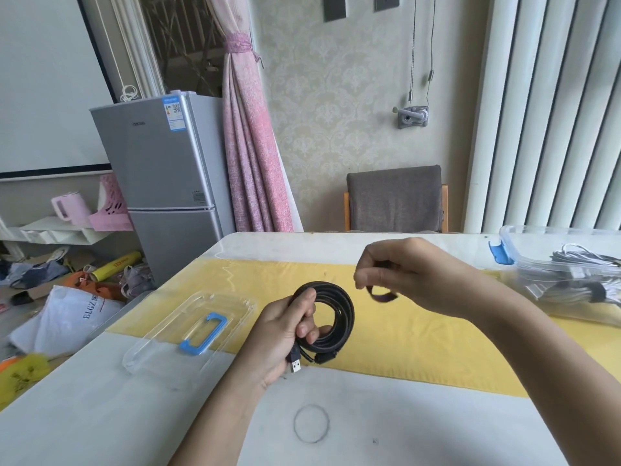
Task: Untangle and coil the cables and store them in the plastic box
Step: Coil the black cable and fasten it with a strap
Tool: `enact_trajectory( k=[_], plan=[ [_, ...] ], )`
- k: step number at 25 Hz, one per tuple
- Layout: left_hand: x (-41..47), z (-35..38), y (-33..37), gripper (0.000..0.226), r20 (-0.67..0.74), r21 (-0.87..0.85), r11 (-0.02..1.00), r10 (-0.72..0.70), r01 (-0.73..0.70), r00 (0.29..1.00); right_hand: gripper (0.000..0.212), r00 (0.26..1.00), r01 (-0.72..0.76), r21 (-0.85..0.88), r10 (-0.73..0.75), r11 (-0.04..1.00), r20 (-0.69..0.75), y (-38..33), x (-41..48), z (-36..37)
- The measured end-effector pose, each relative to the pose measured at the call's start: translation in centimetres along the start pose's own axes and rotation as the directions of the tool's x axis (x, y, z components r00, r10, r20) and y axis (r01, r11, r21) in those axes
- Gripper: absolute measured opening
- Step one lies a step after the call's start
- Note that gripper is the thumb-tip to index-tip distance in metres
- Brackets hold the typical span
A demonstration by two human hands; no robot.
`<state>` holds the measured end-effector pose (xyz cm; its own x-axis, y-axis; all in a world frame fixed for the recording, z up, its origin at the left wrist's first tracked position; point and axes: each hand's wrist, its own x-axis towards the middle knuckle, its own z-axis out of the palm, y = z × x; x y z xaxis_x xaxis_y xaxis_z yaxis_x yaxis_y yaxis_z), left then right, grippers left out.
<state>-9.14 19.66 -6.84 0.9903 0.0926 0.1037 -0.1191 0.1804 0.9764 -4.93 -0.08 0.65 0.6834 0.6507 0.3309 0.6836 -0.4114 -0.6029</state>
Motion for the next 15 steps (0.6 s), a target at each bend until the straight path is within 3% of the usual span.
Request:
enact_trajectory(
  k=[3,6,8,11,15],
  plan=[
    [-0.04,0.08,-0.35,0.034,0.057,0.094,0.995,0.023,-0.028,0.998,0.006,0.986,0.002,0.092,-0.018,0.996,0.168,-0.95,-0.4,0.13],
    [0.04,-0.02,-0.69,0.034,0.113,0.128,0.991,0.021,-0.036,0.993,0.01,0.966,-0.05,0.127,0.016,0.991,0.257,-0.91,-0.55,0.37],
    [0.06,-0.02,-0.82,0.034,0.127,0.139,0.99,0.017,-0.035,0.992,0.02,0.966,-0.064,0.083,0.041,0.995,0.257,-0.73,-0.54,0.4],
    [0.15,0.14,-0.91,0.034,0.106,0.155,0.987,0.031,-0.047,0.994,0.022,0.984,-0.063,-0.118,0.082,0.991,0.159,-0.69,-0.36,0.73],
    [0.35,-0.06,-0.85,0.034,0.05,0.156,0.985,0.065,-0.072,0.997,0.016,0.996,-0.036,-0.131,0.047,0.991,0.082,-0.68,-0.27,0.95]
  ],
)
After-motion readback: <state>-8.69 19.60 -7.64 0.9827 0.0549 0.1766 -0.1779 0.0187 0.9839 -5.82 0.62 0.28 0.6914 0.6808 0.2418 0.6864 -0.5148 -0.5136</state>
